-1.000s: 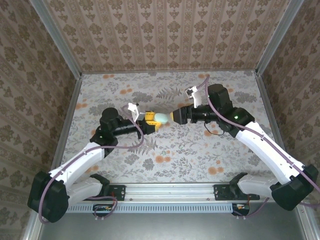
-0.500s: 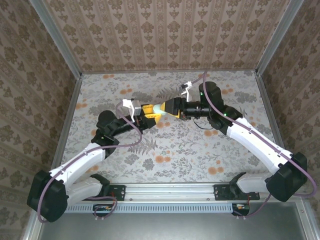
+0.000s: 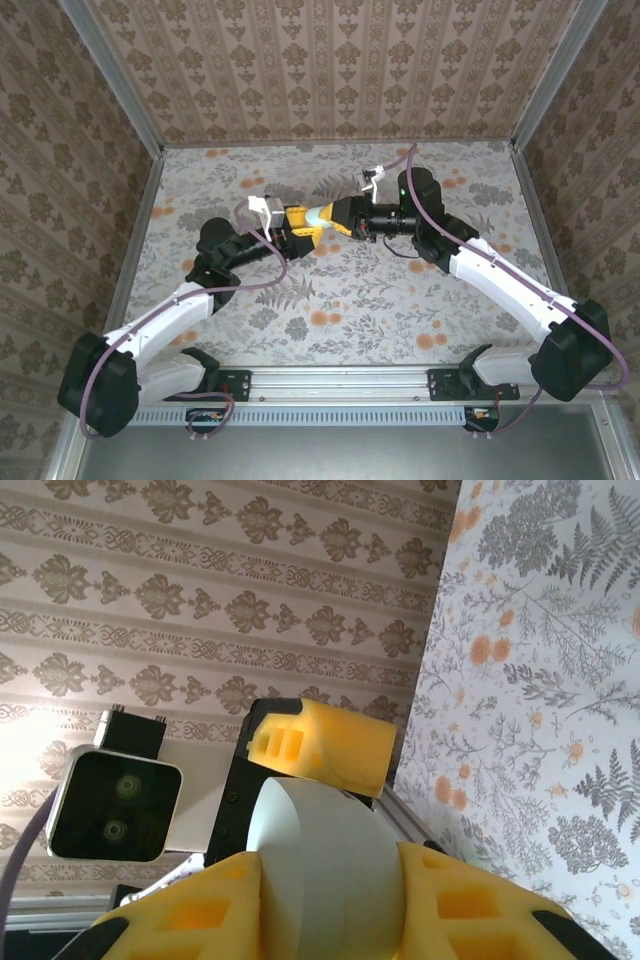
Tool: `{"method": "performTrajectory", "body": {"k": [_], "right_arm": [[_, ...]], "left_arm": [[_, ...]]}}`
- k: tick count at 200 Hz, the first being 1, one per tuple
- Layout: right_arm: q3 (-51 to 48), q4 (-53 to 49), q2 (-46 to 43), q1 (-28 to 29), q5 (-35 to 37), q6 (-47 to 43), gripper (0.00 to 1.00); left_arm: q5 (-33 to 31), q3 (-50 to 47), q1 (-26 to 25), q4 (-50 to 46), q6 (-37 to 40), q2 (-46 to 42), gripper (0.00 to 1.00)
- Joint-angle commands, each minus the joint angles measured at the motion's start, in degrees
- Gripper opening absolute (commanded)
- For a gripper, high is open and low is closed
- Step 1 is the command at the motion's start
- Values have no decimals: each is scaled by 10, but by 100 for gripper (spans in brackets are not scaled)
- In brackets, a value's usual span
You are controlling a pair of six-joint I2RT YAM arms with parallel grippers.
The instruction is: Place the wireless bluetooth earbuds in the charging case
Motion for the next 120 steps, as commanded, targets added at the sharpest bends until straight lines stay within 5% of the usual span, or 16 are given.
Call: {"method": "performTrajectory", "body": {"k": [1, 38, 120], "right_arm": [[-13, 45, -4, 4, 14, 53, 17], [-45, 66, -21, -3, 51, 94, 16], [-75, 144, -30, -4, 80, 145, 16]], "left_arm": [[35, 20, 19, -20, 15, -2, 55], [123, 43, 58, -82, 49, 10, 67], [180, 68, 54, 51, -15, 98, 73]]}}
